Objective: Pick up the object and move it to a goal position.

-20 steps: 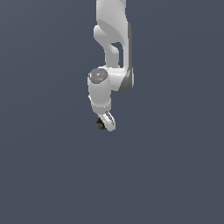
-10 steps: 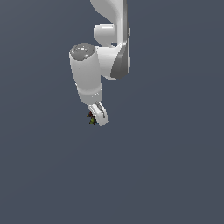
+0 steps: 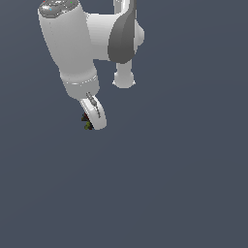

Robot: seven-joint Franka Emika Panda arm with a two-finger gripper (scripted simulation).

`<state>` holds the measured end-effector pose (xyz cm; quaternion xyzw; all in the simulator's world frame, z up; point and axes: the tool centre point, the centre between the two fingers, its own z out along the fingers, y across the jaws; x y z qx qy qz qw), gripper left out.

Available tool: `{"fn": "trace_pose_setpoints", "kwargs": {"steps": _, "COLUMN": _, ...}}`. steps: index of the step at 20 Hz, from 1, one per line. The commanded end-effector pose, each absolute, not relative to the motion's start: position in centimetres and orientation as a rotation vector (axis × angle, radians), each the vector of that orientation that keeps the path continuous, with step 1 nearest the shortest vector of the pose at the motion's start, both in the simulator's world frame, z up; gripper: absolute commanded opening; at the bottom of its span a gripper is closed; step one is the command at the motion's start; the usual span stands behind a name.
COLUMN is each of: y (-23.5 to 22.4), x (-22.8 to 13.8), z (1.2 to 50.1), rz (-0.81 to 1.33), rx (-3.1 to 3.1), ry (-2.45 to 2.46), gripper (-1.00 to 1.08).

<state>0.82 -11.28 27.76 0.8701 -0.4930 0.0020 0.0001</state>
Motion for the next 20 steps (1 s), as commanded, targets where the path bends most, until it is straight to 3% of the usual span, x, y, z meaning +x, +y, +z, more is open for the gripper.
{"fn": "trace_pose_setpoints", "kwargs": {"steps": 1, "y": -12.0, "x": 1.5, "z": 30.0, "rz": 0.007, "rx": 2.733, "ry": -1.548, "gripper": -1.00}}
{"fn": "trace_pose_setpoints", "kwargs": {"steps": 20, "y": -15.8, "x": 5.2, "z": 41.3, "rz": 0.003, "rx": 2.735, "ry": -1.544, "gripper": -1.00}}
